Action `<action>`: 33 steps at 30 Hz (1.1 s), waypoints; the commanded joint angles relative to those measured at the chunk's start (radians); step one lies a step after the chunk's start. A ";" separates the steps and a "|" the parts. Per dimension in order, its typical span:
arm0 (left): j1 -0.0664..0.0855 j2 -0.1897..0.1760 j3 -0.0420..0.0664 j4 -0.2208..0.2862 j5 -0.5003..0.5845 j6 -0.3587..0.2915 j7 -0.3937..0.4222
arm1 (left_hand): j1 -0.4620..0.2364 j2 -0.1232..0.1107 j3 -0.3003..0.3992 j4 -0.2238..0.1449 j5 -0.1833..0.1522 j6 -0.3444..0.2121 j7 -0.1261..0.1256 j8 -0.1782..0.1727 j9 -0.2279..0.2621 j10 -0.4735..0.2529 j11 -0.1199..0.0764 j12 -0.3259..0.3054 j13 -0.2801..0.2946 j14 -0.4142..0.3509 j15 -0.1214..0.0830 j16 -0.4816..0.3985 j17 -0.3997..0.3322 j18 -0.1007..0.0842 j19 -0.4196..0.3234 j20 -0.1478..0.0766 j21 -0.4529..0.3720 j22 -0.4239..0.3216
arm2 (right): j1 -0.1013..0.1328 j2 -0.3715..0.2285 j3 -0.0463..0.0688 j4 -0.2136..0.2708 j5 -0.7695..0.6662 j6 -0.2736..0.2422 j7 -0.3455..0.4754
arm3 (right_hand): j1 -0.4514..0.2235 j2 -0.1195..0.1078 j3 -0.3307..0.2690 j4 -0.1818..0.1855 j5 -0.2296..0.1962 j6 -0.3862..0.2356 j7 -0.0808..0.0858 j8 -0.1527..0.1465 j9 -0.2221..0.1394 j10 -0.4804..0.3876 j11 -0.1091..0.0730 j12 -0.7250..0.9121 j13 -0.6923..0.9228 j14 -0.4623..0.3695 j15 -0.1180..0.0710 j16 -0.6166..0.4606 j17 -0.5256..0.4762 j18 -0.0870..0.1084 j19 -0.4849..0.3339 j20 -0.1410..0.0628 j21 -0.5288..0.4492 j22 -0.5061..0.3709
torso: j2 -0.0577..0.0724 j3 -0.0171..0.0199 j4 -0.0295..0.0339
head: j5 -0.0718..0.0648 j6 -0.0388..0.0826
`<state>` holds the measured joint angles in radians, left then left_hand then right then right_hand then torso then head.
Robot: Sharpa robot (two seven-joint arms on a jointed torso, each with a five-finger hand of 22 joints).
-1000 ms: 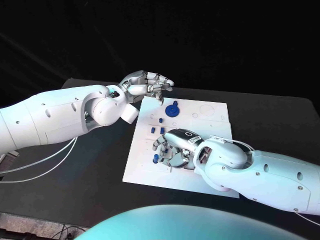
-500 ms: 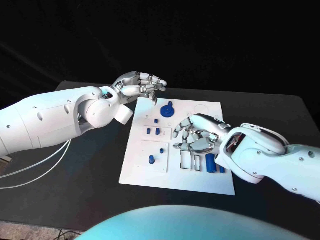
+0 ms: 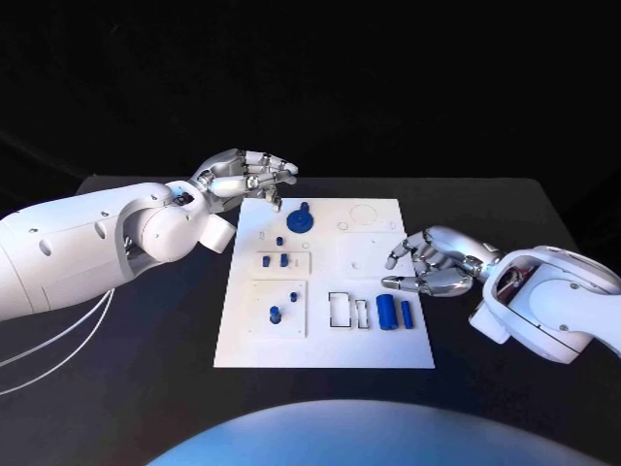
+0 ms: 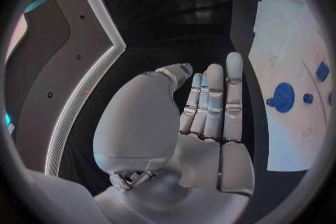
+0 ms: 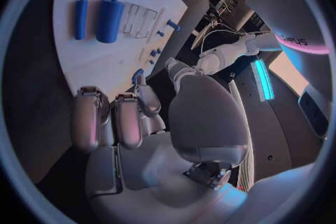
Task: Assemble the parts on the task board
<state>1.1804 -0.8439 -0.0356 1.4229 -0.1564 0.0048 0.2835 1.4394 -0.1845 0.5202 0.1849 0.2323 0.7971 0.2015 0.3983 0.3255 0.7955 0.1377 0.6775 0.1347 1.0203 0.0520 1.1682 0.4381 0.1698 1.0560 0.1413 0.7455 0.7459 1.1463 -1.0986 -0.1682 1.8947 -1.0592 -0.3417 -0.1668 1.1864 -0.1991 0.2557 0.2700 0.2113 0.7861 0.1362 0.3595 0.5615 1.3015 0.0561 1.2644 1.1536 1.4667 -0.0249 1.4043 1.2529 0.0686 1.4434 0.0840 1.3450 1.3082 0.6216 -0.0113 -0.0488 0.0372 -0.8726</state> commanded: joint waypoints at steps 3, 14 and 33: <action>-0.001 0.000 0.000 0.002 0.001 0.010 0.010 | -0.013 -0.001 0.002 -0.004 -0.005 -0.007 -0.002 0.005 0.002 -0.008 -0.002 -0.003 0.001 -0.001 0.006 -0.003 0.001 0.014 -0.002 0.004 0.000 -0.002 | -0.039 -0.024 -0.002 0.020 -0.048 -0.020 -0.092 | 0.011 -0.005 -0.021 0.013 0.004 0.018 0.002 -0.012 -0.017 0.006 -0.001 0.004 0.006 0.044 0.005 0.010 0.009 -0.012 0.007 0.001 0.008 0.098 | -0.006 -0.0033 -0.0079 | -0.005 0.000; -0.001 -0.005 0.000 0.005 0.001 0.011 0.009 | -0.013 -0.001 0.002 -0.004 -0.005 -0.007 -0.002 0.005 0.002 -0.008 -0.002 -0.003 0.001 -0.001 0.006 -0.003 0.001 0.014 -0.002 0.004 0.000 -0.002 | -0.085 -0.008 -0.004 0.012 -0.139 -0.067 -0.143 | 0.004 0.006 -0.074 0.019 0.005 0.067 -0.007 -0.013 -0.043 0.011 -0.008 0.004 0.017 0.043 0.000 0.015 0.016 -0.012 0.007 -0.001 0.012 0.105 | -0.005 -0.0036 -0.0050 | -0.012 0.000; -0.001 -0.008 0.000 0.008 0.001 0.013 0.007 | -0.013 -0.001 0.002 -0.004 -0.005 -0.007 -0.002 0.005 0.002 -0.008 -0.002 -0.003 0.001 -0.001 0.006 -0.003 0.001 0.014 -0.002 0.004 0.000 -0.002 | -0.113 0.045 -0.004 -0.028 -0.194 -0.056 -0.230 | -0.001 0.019 -0.095 0.021 0.006 0.093 -0.014 -0.005 -0.051 0.012 -0.014 0.001 0.019 0.044 -0.004 0.018 0.023 -0.014 0.010 -0.005 0.017 0.110 | -0.003 -0.0010 -0.0063 | 0.004 0.000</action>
<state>1.1791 -0.8522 -0.0356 1.4287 -0.1564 0.0049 0.2832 1.4355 -0.1884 0.5202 0.1849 0.2323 0.7971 0.2015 0.3983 0.3253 0.7955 0.1377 0.6775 0.1347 1.0203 0.0520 1.1682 0.4379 0.1698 1.0560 0.1413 0.7455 0.7459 1.0355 -1.0568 -0.1724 1.8691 -1.2228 -0.3979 -0.3574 1.1845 -0.1893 0.1668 0.2895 0.2113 0.8701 0.1233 0.3517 0.5116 1.3122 0.0454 1.2642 1.1718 1.4667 -0.0250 1.4158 1.2752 0.0687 1.4469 0.0804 1.3573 1.3077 0.6180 -0.0120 -0.0545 0.0394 -0.8726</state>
